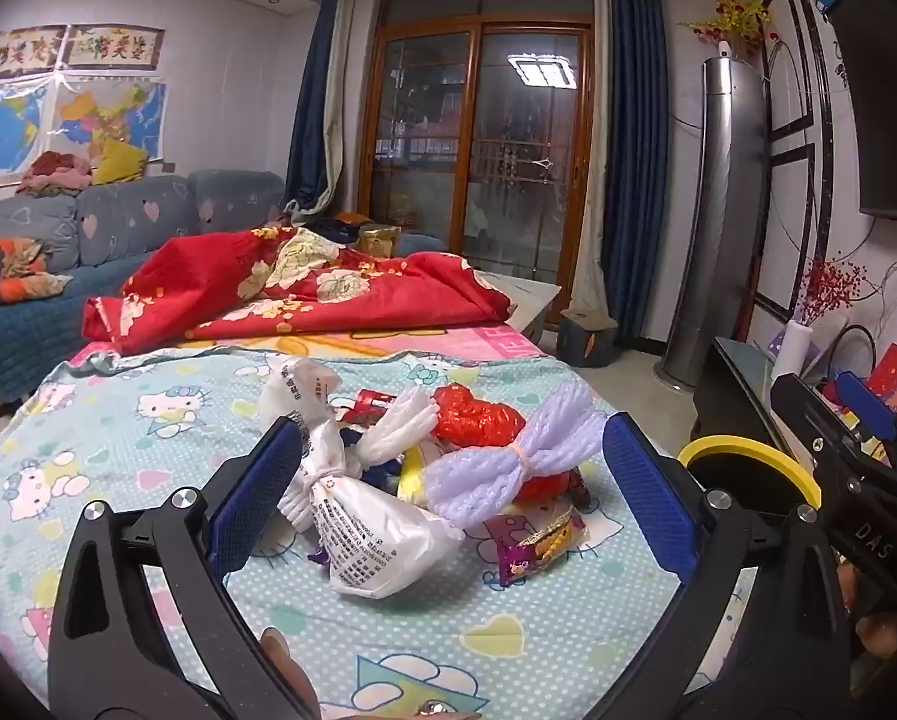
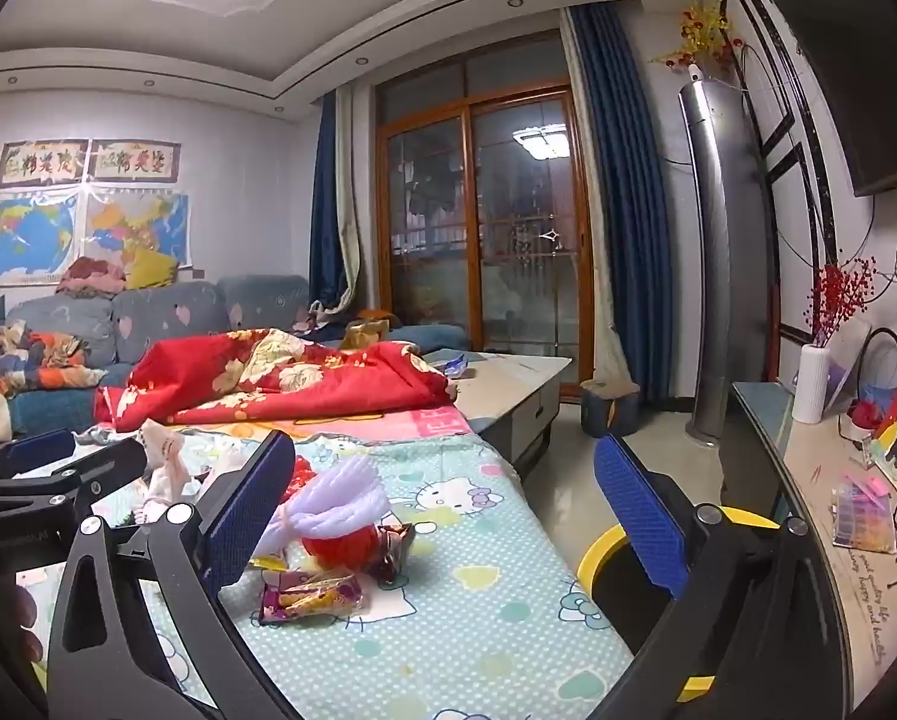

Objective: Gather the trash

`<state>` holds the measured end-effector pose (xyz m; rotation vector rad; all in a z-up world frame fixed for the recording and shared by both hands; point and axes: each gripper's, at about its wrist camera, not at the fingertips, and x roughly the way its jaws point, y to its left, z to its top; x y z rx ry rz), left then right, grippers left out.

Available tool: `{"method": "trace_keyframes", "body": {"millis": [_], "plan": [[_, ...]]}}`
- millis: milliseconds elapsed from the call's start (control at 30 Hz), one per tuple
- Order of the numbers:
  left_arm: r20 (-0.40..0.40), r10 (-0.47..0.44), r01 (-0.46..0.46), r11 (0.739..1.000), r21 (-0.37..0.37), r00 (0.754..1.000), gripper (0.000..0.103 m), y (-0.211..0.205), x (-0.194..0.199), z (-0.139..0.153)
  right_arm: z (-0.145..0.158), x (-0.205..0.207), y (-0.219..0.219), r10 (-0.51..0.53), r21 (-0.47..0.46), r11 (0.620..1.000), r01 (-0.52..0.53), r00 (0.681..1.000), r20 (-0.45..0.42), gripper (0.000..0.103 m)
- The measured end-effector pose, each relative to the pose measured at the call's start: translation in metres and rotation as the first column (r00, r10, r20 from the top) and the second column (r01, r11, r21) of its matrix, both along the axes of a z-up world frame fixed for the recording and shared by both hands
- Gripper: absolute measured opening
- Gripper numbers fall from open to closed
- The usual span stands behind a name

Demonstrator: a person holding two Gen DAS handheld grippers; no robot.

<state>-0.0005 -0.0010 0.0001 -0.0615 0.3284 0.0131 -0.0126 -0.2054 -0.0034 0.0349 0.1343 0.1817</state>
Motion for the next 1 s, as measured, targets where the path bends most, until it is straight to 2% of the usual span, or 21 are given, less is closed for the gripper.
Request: {"method": "trace_keyframes", "body": {"millis": [100, 133, 1000], "plan": [[-0.003, -0.003, 0.003, 1.000, -0.009, 1.000, 0.092, -0.0008, -0.0003, -0.0002, -0.0006, 0.0027, -0.0027, -0.004, -0.005, 1.000, 0.004, 1.000, -0.003, 0.097], [0.000, 0.000, 0.000, 1.000, -0.027, 1.000, 0.092, 0.0019, -0.0006, 0.0000, 0.0003, 0.0005, 0.0044, 0.001, -0.038, 0.999, 0.000, 1.000, 0.004, 0.097], [-0.005, -0.015, 0.015, 0.999, -0.029, 1.000, 0.092, 0.0015, -0.0027, 0.0011, -0.0056, 0.0066, 0.0016, -0.009, -0.022, 1.000, 0.008, 1.000, -0.017, 0.097]]}}
